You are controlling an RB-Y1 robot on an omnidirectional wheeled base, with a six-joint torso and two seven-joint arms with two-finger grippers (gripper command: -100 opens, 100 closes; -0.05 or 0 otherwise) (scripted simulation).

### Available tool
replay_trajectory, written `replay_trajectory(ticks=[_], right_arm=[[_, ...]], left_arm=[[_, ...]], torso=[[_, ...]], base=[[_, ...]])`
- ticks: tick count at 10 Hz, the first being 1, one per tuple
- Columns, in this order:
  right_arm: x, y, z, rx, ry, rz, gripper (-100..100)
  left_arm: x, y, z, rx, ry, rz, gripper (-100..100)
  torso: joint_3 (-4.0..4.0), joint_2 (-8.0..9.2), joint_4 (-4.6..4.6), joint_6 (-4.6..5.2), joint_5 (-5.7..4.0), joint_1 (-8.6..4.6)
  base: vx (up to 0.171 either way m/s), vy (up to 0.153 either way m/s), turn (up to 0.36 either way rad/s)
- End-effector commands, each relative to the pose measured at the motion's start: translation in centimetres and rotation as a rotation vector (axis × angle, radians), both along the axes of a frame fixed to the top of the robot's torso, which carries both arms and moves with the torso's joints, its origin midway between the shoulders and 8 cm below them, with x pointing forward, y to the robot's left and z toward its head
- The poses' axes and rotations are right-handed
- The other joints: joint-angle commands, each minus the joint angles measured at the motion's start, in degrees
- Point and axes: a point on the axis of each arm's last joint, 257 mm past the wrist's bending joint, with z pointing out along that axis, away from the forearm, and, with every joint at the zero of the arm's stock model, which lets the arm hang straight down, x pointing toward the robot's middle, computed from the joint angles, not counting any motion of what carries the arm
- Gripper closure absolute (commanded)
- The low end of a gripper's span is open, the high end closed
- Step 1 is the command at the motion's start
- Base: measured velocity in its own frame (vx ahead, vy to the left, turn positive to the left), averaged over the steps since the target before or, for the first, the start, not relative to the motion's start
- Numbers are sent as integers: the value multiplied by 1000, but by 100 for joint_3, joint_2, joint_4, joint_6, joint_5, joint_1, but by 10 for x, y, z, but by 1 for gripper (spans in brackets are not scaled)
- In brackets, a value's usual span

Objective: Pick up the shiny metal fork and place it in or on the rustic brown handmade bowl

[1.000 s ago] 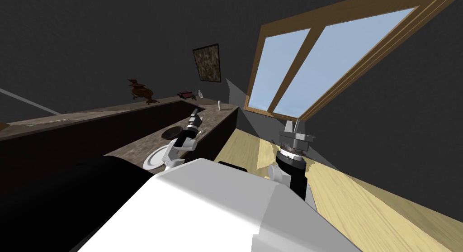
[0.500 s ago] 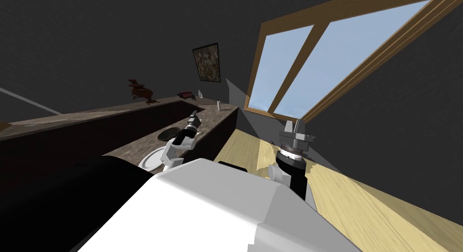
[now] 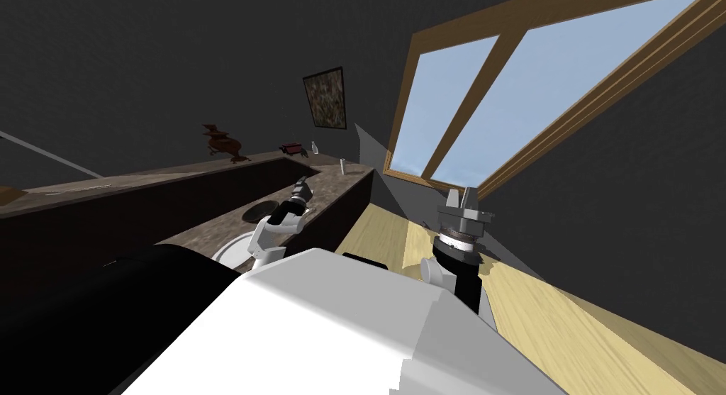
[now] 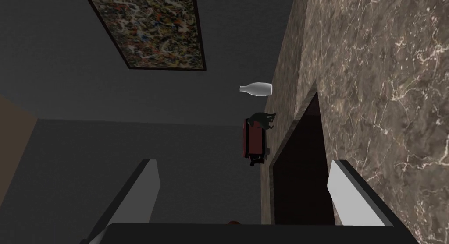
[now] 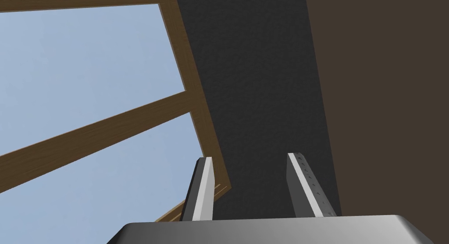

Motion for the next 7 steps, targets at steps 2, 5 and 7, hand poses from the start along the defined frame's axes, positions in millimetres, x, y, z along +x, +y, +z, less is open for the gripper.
replay_trajectory(ticks=[2,5,7], right_arm=[[0,0,0,0,0,0,0],[0,0,0,0,0,0,0],[0,0,0,0,0,0,0]], left_arm=[[-1,14,-14,-41,51,33,-100],[-6,26,-30,-83,111,65,-100],[-9,27,-43,-102,157,78,-100]], torso=[[5,10,2,1,1,8],[5,10,2,1,2,11],[0,0,0,1,1,7]], base=[[51,-22,43],[64,-28,34],[51,-28,23]])
